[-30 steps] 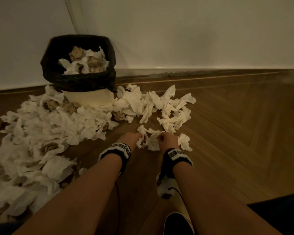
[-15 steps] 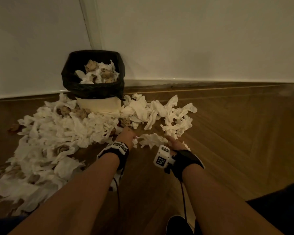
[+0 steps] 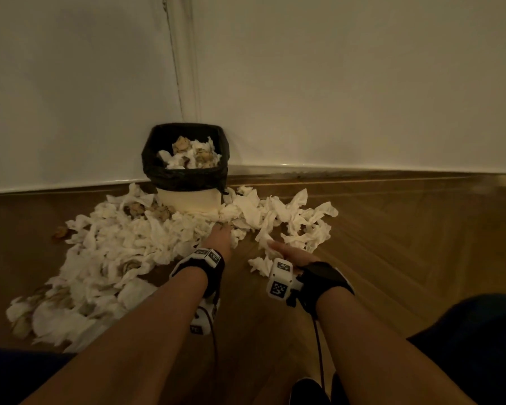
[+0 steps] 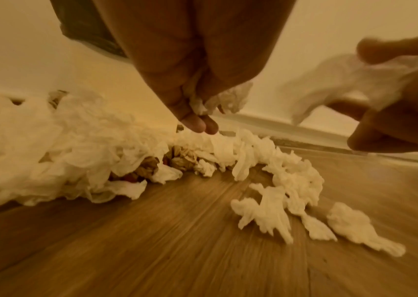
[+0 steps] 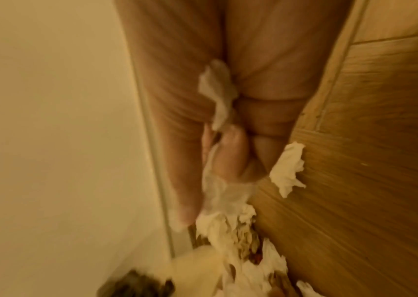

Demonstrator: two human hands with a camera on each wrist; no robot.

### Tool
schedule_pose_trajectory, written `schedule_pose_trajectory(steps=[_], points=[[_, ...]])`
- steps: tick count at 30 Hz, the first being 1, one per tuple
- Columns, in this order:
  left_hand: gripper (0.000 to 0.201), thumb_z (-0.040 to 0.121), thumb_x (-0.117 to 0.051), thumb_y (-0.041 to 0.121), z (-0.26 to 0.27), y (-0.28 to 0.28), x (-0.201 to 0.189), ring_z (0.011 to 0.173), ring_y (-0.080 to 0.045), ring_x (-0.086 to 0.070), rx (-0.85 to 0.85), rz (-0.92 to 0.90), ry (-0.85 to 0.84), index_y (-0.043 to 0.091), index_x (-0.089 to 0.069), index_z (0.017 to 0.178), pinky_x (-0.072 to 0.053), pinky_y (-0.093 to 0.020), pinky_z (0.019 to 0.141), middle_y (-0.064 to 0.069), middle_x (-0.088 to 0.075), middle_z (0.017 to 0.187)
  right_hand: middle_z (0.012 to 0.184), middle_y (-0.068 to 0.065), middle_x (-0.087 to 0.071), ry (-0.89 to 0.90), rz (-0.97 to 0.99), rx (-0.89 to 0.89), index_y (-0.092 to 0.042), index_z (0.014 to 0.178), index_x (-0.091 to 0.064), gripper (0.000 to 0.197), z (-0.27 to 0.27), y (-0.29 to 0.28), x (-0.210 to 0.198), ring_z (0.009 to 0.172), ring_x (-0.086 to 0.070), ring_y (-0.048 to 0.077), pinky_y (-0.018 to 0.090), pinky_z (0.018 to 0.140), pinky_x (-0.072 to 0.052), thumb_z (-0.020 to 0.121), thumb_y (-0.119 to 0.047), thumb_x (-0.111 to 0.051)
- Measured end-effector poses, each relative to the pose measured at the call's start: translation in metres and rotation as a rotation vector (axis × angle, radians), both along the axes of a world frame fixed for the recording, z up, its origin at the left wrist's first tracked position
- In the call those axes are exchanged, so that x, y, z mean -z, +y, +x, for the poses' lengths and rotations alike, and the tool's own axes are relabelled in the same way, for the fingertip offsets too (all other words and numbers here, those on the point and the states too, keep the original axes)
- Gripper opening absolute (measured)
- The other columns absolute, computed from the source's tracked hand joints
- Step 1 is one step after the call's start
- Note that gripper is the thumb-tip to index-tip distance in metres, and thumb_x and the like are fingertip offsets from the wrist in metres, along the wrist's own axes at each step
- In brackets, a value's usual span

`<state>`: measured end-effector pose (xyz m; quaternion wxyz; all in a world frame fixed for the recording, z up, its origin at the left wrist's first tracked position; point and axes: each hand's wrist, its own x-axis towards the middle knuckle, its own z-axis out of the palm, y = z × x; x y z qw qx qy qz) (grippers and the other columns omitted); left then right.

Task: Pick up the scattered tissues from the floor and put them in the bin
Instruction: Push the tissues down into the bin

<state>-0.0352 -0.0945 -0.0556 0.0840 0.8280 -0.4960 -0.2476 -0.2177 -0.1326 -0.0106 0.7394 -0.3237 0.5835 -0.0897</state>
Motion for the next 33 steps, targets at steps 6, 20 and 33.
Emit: schedule_pose_trajectory(steps=[6, 20, 33], points=[[0.043, 0.089, -0.052, 0.008, 0.010, -0.004, -0.058, 0.121, -0.035, -0.040, -0.162, -0.203, 0.087, 0.002, -0.037, 0.128, -0.037, -0.036, 0.097, -0.018, -0.033, 0.135, 0.082, 0.005, -0.047, -0.279, -0.127, 0.237, -0.007, 0.089, -0.048, 0.014, 0.033, -0.010, -0.056, 0.054, -0.050, 0.013, 0.019, 0.046, -0.039, 0.094, -0.020, -0.051], [0.033, 0.094, -0.038, 0.006, 0.022, 0.012, -0.233, 0.080, -0.025, -0.056, -0.335, -0.652, 0.584, 0.007, -0.046, 0.126, -0.051, -0.032, 0.066, -0.017, -0.050, 0.122, 0.108, 0.019, -0.051, -0.597, -0.474, 0.189, 0.006, 0.132, -0.043, 0.044, 0.068, 0.001, -0.196, 0.068, -0.050, 0.018, 0.016, 0.050, -0.048, 0.093, 0.017, -0.028], [0.041, 0.103, -0.022, 0.028, 0.048, 0.079, -0.307, 0.093, -0.024, -0.052, 0.016, -0.634, 0.000, 0.008, -0.057, 0.107, -0.035, -0.025, 0.079, -0.013, -0.057, 0.106, 0.051, 0.002, -0.035, -0.701, -0.444, 0.085, -0.007, 0.070, -0.051, 0.038, 0.087, 0.037, -0.245, 0.050, -0.033, 0.016, 0.026, 0.053, -0.026, 0.095, -0.028, -0.031]])
